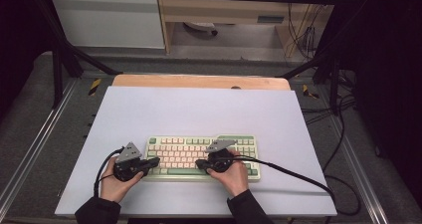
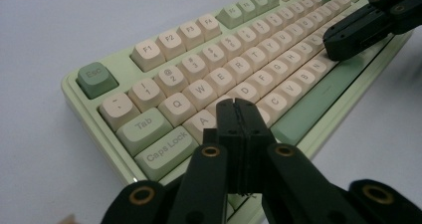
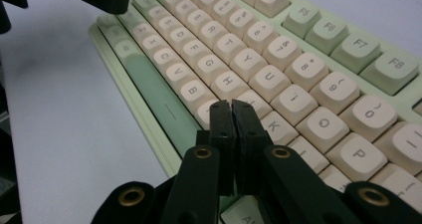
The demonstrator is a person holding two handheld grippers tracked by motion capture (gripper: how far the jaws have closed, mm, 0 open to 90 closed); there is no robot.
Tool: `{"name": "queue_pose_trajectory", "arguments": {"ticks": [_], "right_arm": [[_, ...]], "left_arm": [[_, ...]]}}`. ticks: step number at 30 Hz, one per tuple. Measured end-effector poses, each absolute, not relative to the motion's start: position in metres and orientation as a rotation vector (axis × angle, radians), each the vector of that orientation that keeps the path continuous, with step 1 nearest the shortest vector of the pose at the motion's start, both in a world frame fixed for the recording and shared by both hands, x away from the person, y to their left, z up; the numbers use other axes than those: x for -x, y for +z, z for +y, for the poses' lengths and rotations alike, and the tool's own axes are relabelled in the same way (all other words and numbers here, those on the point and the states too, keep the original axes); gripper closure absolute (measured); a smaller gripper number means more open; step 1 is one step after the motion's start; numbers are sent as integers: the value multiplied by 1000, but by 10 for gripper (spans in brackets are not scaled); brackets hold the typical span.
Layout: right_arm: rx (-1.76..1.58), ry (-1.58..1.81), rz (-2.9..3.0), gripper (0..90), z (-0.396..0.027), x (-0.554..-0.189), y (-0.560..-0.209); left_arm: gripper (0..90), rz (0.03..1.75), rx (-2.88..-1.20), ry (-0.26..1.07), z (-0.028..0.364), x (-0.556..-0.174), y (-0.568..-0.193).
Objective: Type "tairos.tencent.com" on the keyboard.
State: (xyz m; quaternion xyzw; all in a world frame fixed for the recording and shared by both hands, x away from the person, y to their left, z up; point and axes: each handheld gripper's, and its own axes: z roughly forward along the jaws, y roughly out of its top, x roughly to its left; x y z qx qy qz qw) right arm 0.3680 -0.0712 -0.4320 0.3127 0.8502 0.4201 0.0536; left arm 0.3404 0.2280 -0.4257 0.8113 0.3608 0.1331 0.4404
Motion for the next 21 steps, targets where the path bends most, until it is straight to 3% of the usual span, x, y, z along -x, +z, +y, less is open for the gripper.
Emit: {"name": "queue_pose_trajectory", "arguments": {"ticks": [6, 11, 17, 21], "right_arm": [[-937, 1276, 2568, 772, -82, -366, -418], [-970, 1251, 2546, 650, -107, -363, -407], [-1036, 1279, 2465, 421, -143, -360, -403], [-1046, 1235, 2436, 385, -166, -357, -404]], "left_arm": [[872, 897, -2005, 318, 231, -340, -423], [786, 893, -1985, 317, 237, -339, -416], [550, 920, -1984, 330, 250, -340, -411], [416, 929, -1991, 369, 258, -341, -410]]}}
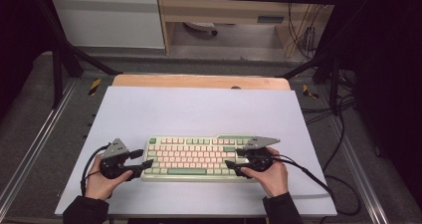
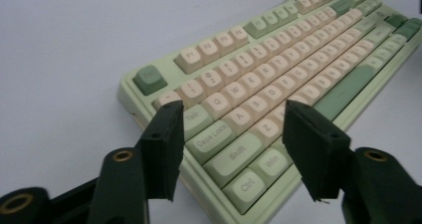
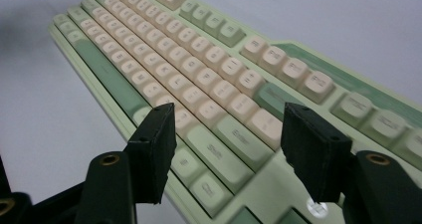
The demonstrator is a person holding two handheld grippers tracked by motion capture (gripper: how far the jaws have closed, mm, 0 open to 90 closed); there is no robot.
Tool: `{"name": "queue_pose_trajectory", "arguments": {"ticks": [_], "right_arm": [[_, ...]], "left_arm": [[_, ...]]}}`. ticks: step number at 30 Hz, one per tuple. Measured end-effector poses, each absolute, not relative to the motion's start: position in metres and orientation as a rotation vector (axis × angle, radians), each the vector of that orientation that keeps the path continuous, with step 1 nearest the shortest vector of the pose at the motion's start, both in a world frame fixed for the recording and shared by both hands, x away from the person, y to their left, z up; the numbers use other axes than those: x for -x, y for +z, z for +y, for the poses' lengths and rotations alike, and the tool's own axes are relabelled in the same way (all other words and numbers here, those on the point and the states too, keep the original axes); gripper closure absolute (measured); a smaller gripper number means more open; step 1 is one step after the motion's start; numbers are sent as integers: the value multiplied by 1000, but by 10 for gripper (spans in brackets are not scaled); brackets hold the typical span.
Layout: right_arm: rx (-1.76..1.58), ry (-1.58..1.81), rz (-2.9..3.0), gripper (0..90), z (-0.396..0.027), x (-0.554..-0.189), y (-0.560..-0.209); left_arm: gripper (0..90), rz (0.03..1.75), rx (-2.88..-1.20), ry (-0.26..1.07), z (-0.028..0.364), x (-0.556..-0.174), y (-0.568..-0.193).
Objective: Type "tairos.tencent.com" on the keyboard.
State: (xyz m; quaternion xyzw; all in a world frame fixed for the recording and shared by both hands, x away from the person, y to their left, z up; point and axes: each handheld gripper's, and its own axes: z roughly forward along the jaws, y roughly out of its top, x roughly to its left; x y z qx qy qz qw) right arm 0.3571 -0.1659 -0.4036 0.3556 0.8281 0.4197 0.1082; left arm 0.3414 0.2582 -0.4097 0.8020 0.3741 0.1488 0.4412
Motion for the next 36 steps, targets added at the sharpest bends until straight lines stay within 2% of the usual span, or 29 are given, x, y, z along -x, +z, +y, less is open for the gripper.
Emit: {"name": "queue_pose_trajectory", "arguments": {"ticks": [6, 12, 18, 25, 36], "right_arm": [[-1096, 1256, 2388, 286, -202, -350, -406], [-1163, 1283, 2369, 224, -231, -345, -417], [-1160, 1286, 2323, 169, -249, -341, -429], [-1152, 1297, 2279, 29, -260, -339, -437], [-1144, 1276, 2304, 20, -263, -337, -442]], "left_arm": [[214, 957, -2004, 388, 268, -342, -416], [114, 964, -2032, 406, 275, -339, -429], [73, 944, -2037, 409, 281, -333, -435], [67, 960, -2040, 405, 283, -333, -439], [67, 946, -2050, 413, 281, -333, -440]]}}
